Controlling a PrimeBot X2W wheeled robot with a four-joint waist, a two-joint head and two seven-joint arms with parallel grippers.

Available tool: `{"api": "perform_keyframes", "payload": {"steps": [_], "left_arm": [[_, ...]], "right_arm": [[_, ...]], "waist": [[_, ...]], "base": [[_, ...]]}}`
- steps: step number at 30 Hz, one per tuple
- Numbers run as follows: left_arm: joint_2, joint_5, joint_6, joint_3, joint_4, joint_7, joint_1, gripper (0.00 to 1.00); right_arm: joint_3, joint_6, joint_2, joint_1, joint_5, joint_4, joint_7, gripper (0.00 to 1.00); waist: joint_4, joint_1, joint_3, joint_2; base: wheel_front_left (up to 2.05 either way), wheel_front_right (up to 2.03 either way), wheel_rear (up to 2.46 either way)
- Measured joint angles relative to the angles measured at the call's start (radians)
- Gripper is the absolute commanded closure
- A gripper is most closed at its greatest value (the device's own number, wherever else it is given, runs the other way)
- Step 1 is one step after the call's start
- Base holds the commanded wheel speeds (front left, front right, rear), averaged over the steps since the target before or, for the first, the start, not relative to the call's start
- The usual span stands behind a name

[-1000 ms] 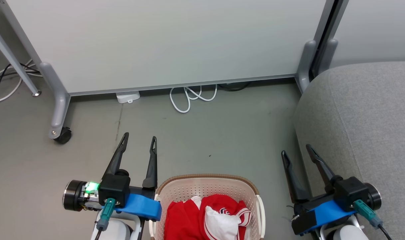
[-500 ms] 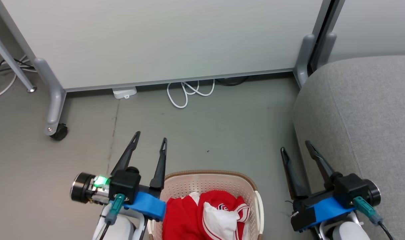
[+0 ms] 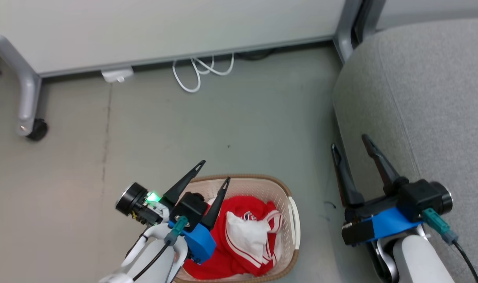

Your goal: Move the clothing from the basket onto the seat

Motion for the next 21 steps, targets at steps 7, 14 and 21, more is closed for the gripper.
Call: {"api": "perform_keyframes", "payload": {"steps": [7,14,21], "left_arm": [[0.022,0.009,-0.009,-0.114,0.156,0.000,-0.107,0.00],[0.028,0.010,-0.014,-0.264,0.377,0.000,-0.234,0.00],[0.018,-0.009,-0.014,-0.427,0.579,0.017,-0.391,0.00]], "right_arm": [[0.012,0.000,0.000,-0.072,0.002,-0.020,0.000,0.00],[0.028,0.000,-0.001,-0.147,0.012,-0.043,0.000,0.00],[0.048,0.000,-0.001,-0.230,0.020,-0.078,0.000,0.00]], "waist": [[-0.036,0.0001,0.113,0.0000],[-0.070,0.0001,0.233,0.0000],[-0.098,0.0002,0.370,0.0000]], "base": [[0.00,0.00,0.00],[0.00,0.00,0.00],[0.00,0.00,0.00]]}}
